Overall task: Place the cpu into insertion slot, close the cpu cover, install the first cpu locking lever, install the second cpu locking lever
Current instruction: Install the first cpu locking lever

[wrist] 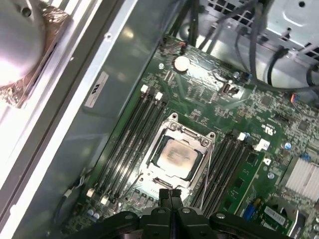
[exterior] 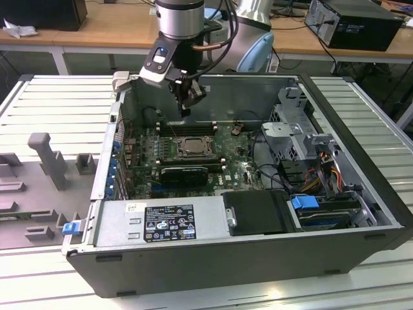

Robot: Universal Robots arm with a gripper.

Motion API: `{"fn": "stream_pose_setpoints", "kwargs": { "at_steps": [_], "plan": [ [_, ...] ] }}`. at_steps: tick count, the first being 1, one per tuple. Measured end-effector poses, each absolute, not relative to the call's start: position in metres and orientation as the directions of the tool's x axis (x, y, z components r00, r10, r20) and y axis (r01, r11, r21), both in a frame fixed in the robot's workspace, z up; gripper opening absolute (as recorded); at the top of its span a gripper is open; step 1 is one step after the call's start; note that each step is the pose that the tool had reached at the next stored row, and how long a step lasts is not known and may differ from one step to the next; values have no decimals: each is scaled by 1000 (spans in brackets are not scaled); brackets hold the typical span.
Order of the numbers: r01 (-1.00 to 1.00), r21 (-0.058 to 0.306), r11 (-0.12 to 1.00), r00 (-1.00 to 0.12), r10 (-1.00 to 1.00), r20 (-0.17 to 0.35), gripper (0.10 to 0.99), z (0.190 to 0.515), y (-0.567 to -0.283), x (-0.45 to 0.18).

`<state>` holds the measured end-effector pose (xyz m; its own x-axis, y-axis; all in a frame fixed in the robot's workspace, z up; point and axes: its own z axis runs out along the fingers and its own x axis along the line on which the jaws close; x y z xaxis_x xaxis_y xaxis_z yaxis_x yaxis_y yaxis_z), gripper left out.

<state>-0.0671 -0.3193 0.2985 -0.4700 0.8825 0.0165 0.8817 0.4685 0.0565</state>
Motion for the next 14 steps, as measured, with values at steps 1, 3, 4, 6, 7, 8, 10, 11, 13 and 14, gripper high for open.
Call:
{"fn": "stream_pose_setpoints", "kwargs": {
  "at_steps": [1, 3, 4, 6, 7, 8, 10, 11, 13, 14],
  "plan": [
    [878, 57, 476, -478, 878, 17, 106, 298, -319, -67],
    [868, 57, 494, -496, 868, 16, 106, 298, -319, -67],
    [862, 57, 503, -505, 863, 17, 106, 298, -319, -67],
    [848, 57, 527, -529, 848, 17, 106, 298, -319, -67],
    [838, 57, 542, -544, 839, 17, 106, 298, -319, -67],
    [827, 57, 559, -561, 828, 17, 106, 298, -319, -67],
    [798, 57, 600, -602, 798, 17, 106, 298, -319, -67],
    [787, 57, 614, -616, 788, 17, 106, 298, -319, -67],
    [748, 57, 661, -663, 749, 17, 106, 298, -319, -67],
    [735, 57, 675, -677, 736, 17, 106, 297, -319, -67]
  ]
}}
